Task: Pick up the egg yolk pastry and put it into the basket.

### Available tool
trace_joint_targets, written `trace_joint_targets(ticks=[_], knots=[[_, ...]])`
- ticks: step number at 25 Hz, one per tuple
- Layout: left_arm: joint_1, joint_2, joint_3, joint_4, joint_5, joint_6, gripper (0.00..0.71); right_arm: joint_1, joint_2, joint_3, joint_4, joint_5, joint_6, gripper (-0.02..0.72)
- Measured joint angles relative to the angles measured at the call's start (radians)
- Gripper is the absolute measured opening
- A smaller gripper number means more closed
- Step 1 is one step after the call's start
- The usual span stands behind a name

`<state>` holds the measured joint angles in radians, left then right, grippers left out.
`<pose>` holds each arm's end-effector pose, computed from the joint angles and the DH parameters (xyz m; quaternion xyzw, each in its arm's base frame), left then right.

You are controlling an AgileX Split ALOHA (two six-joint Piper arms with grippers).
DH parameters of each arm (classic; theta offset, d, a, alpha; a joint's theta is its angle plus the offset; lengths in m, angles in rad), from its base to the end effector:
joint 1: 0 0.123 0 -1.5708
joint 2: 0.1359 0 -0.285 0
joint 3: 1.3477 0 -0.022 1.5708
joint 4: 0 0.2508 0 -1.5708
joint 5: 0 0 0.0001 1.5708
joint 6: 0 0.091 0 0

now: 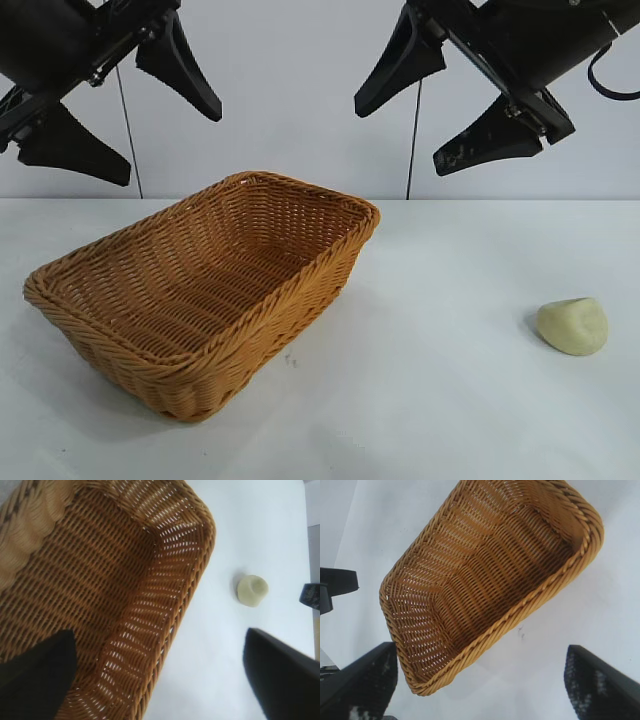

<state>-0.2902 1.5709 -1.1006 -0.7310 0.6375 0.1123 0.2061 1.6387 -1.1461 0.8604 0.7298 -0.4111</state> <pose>0.3079 -0.1297 0.2673 -0.0345 0.9244 -0.3042 0.2276 0.3268 0.1154 0.2603 -0.0376 0.9194 0.3168 0.2300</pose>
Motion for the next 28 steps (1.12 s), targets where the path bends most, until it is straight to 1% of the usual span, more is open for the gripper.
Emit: trace_joint_targets(ticks=[24, 28], knots=[[0.000, 0.000, 0.000, 0.000, 0.000, 0.000, 0.694, 0.000, 0.000, 0.000, 0.000, 0.000, 0.000, 0.622], [0.007, 0.000, 0.000, -0.001, 0.001, -0.028, 0.694, 0.000, 0.000, 0.000, 0.000, 0.000, 0.000, 0.622]])
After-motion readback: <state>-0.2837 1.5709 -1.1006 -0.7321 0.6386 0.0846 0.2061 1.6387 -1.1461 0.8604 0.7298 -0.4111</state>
